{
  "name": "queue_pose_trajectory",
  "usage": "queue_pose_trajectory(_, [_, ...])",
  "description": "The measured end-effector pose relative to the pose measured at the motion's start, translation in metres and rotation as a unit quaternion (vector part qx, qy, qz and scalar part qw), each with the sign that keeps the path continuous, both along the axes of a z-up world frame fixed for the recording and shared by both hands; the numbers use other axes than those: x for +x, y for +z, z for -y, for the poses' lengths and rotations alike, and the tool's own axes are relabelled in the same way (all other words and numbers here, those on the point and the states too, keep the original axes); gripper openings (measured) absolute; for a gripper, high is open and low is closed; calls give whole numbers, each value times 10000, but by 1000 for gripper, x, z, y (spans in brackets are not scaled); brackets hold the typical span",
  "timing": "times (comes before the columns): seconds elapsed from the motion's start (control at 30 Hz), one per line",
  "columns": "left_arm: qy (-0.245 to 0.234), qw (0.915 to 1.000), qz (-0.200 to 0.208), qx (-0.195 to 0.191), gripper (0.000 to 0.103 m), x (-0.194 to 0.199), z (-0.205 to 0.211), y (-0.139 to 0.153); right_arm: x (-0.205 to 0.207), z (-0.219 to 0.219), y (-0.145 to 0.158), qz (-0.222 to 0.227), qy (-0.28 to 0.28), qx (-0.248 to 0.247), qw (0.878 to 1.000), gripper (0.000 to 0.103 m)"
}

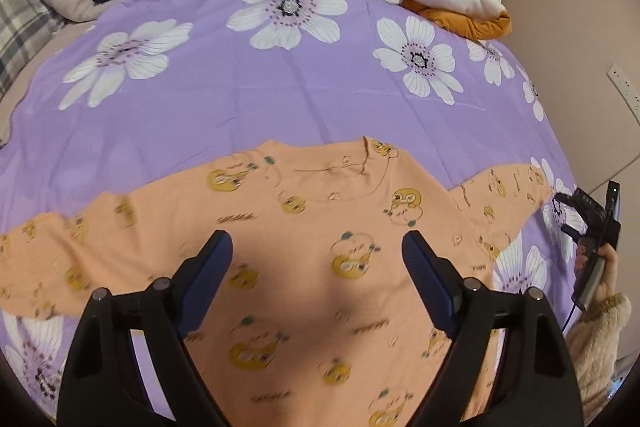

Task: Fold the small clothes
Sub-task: 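Move the right tool to the onesie sleeve cuff and grasp it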

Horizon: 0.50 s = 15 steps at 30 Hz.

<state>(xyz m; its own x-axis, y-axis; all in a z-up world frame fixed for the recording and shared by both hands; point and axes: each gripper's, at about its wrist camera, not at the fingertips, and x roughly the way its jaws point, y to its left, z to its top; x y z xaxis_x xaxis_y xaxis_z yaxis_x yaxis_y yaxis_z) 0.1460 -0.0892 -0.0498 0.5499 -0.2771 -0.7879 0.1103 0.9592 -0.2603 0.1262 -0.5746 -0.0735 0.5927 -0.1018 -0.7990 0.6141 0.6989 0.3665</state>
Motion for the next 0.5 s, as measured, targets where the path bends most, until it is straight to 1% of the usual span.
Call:
queue_pose_trajectory(0.03, [-14,10000,-28,-29,83,6,4,-2,8,7,-4,105,-12,97,9999,87])
queue_pose_trajectory(0.1, [-45,9999,-128,-98,81,15,11,-6,22,15,-13,175,27,419,9990,83])
queue_pose_trajectory(0.13, [-67,9998,-155,-140,80,19,13,-7,32,20,-21,206,-11,683,9974,76])
queue_pose_trajectory(0.17, [-88,9996,-188,-177,79,23,16,-9,38,21,-26,263,-41,771,9967,70])
queue_pose_trajectory(0.2, [-105,9995,-222,-205,79,27,18,-10,42,19,-28,314,-62,744,9967,65])
queue_pose_trajectory(0.23, [-121,9994,-249,-216,79,31,21,-12,48,16,-28,355,-46,638,9973,44])
queue_pose_trajectory(0.27, [-132,9993,-270,-218,79,35,23,-13,54,12,-27,327,-2,508,9982,17])
queue_pose_trajectory(0.3, [-134,9992,-294,-224,79,39,25,-15,58,10,-26,342,73,565,9978,10])
queue_pose_trajectory(0.33, [-134,9992,-305,-233,79,43,26,-16,59,18,-26,515,59,727,9960,10])
queue_pose_trajectory(0.4, [-183,9991,-278,-280,78,51,31,-18,51,29,-19,866,-55,816,9929,10])
queue_pose_trajectory(0.47, [-258,9989,-271,-300,78,57,35,-21,34,35,-5,1186,-165,601,9910,10])
queue_pose_trajectory(0.5, [-320,9984,-305,-350,78,61,39,-25,28,39,1,1221,-215,468,9912,10])
